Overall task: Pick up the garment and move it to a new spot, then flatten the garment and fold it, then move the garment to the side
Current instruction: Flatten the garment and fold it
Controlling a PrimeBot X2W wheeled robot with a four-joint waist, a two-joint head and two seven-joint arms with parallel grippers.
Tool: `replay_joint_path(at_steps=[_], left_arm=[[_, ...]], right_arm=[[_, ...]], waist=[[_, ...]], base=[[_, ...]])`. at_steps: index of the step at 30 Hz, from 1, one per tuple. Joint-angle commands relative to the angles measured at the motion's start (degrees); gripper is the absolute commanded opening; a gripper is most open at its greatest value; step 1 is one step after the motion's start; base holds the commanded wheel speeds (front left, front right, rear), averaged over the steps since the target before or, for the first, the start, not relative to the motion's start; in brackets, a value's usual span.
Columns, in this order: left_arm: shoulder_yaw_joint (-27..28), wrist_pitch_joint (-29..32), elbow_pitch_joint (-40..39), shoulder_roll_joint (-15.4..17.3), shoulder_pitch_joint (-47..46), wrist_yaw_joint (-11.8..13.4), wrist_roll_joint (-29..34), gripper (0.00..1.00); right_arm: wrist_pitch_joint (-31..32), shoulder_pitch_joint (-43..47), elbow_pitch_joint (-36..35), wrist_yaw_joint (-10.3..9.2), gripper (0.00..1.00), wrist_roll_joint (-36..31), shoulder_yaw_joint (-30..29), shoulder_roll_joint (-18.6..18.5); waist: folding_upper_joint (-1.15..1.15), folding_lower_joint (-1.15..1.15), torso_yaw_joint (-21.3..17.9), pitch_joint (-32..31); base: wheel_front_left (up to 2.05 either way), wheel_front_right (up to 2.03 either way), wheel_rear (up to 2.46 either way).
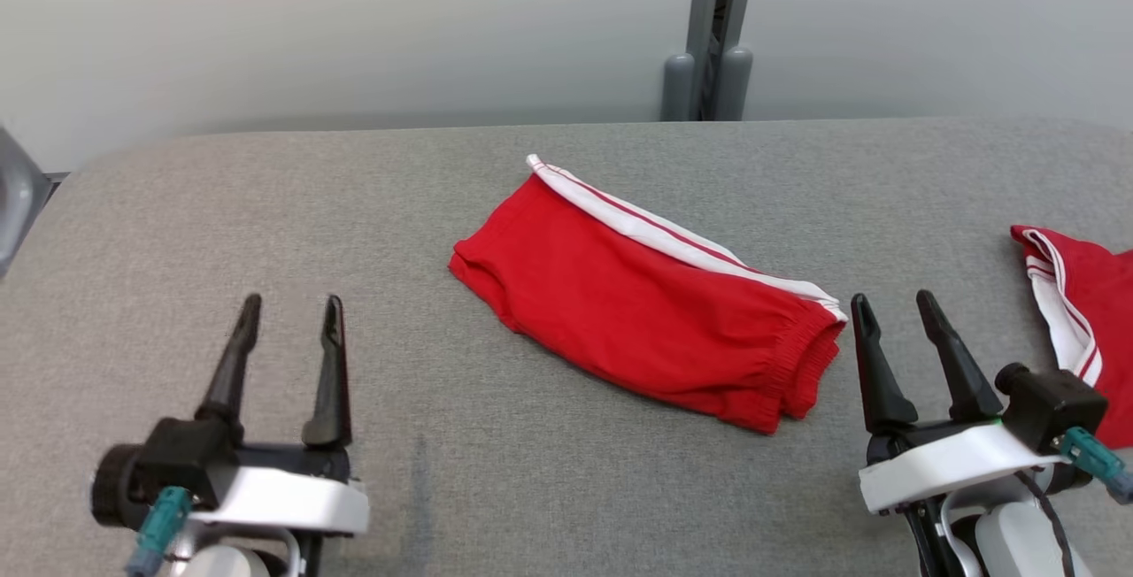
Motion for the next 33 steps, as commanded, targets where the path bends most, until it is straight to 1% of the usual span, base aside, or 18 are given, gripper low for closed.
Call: replay_joint_path(at_steps=[1, 4, 7, 12, 13, 18, 20, 27, 33], left_arm=[[0.59, -0.01, -0.06, -0.82, 0.55, -0.67, 0.88, 1.00], [2.44, -0.01, 0.63, -3.59, 2.24, -2.11, 1.92, 1.00], [3.82, -0.02, 1.24, -5.30, 2.67, -3.95, 3.46, 1.00], [5.22, -0.02, 1.93, -6.79, 2.52, -6.45, 6.01, 1.00], [5.22, -0.02, 1.93, -6.79, 2.52, -6.45, 6.01, 1.00], [5.78, -0.02, 2.70, -7.82, 1.55, -8.29, 7.76, 1.00], [6.07, -0.02, 2.91, -8.13, 1.64, -8.76, 8.14, 1.00], [7.07, -0.02, 4.00, -8.71, 2.54, -9.60, 8.97, 1.00], [7.35, -0.02, 4.56, -8.96, 2.11, -9.97, 9.41, 1.00]], right_arm=[[0.15, 0.56, 0.05, 0.02, 1.00, -0.49, -0.25, -0.16], [0.75, 1.17, 0.82, 0.03, 1.00, -1.23, -0.67, 0.50], [1.46, 1.37, 1.67, 0.03, 1.00, -2.10, -0.54, 0.80], [2.92, 0.71, 3.92, 0.03, 1.00, -3.14, -1.26, 1.62], [2.92, 0.71, 3.92, 0.03, 1.00, -3.14, -1.26, 1.62], [5.93, -0.18, 8.57, 0.02, 1.00, -0.33, -3.69, 2.34], [7.23, -0.62, 10.74, 0.03, 1.00, 2.99, -4.65, 2.33], [9.96, -1.76, 16.19, 0.03, 1.00, 20.20, -2.26, 2.34], [11.91, -2.89, 20.46, 0.03, 1.00, 30.21, -1.25, 2.37]], waist=[[0.00, 0.00, 0.43, -0.07], [0.00, 0.00, 1.11, -0.22], [0.00, 0.00, 1.62, -0.34], [0.00, 0.00, 2.22, -0.31], [0.00, 0.00, 2.22, -0.31], [0.00, 0.00, 3.13, 0.17], [0.00, 0.00, 3.55, 0.35], [0.00, 0.00, 4.77, 0.68], [0.00, 0.00, 5.68, 0.93]], base=[[0.00, 0.00, 0.00], [0.00, 0.00, 0.00], [0.00, 0.00, 0.00], [0.00, 0.00, 0.00], [0.00, 0.00, 0.00], [0.00, 0.00, 0.00], [0.00, 0.00, 0.00], [0.00, 0.00, 0.00], [0.00, 0.00, 0.00]])
